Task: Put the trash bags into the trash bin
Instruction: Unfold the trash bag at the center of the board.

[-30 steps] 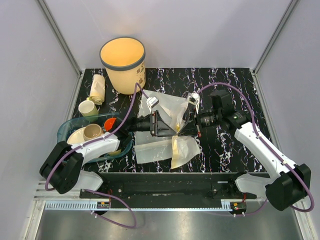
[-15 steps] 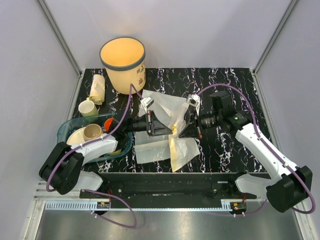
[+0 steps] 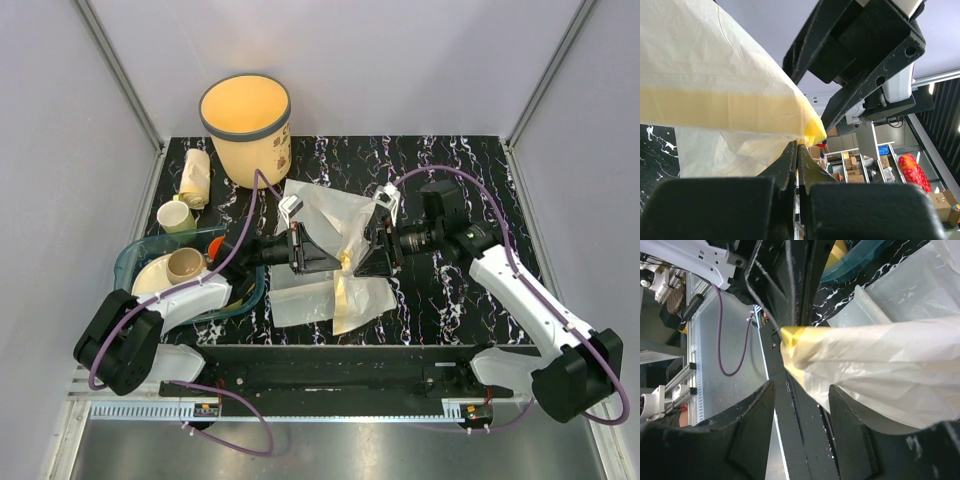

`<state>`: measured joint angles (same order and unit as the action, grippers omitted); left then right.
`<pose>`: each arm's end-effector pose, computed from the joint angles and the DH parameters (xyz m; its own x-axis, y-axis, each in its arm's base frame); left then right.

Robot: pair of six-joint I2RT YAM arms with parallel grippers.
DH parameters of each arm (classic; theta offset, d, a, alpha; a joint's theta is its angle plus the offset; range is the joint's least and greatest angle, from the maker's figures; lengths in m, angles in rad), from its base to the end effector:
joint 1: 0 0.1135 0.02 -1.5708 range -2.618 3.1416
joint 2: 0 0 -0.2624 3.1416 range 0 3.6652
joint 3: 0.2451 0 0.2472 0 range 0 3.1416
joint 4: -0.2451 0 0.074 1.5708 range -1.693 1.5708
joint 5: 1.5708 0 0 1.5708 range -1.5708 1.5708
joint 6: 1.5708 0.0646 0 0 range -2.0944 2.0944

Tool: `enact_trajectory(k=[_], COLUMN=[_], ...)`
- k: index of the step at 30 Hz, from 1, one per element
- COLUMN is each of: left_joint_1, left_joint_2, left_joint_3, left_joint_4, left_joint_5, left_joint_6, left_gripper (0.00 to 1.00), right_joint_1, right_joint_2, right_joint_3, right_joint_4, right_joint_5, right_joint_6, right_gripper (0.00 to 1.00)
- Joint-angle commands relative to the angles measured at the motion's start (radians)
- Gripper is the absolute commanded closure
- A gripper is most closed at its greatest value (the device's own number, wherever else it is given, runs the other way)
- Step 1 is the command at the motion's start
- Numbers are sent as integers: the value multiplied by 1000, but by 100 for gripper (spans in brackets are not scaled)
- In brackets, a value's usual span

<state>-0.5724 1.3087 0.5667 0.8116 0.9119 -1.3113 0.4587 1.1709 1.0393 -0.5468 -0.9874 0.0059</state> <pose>0.2099 -0.1960 0.2570 -0.9463 -0.0942 -0.3091 0.3117 -0.0140 -0.9501 0.1992 0.1585 0.3144 -0.5676 -0.2766 -0.7755 -0.8232 0.2078 0.5283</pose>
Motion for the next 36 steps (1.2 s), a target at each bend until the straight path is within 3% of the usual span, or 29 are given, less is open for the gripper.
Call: enact_trajectory(k=[1,3,5,6,7,9,23,25,26,27,28,30,31,36], left_joint_1=[-18,-24,-30,-30,-30,-32,14,14,14,13,9,5,-1,-20], left_joint_2=[1,4,6,7,6,1,-23,-23,-23,-22,-17,-16,-17,-11], left_joint_3=[32,39,42,42,42,41,2,2,-2,-5,-4,-2,-1,12], left_joint_4=[44,38,37,37,35,18,23,26,31,43,49,47,46,37], left_joint_5=[-5,-8,-8,-7,-5,-4,2,-2,-5,-7,-4,-5,-2,-4], left_joint_6=[10,14,14,12,14,17,11,9,7,-2,-2,0,1,14], left_gripper=[100,100,100,100,100,100,93,100,100,100,100,100,100,100], right_joint_1=[14,24,28,28,28,26,28,28,28,26,28,28,28,29], right_joint_2=[29,44,67,73,75,73,-5,6,21,24,24,21,24,84], right_joint_3=[34,44,50,53,51,50,5,10,14,21,16,7,10,31], right_joint_4=[100,111,107,104,100,99,13,13,13,22,47,122,140,179], right_joint_5=[0,13,16,21,18,12,16,23,12,18,29,42,50,44], right_joint_6=[97,97,89,88,79,72,-38,-23,-15,23,52,113,132,180], right_gripper=[42,41,48,56,74,99,100,100,89,62,43,32,20,21])
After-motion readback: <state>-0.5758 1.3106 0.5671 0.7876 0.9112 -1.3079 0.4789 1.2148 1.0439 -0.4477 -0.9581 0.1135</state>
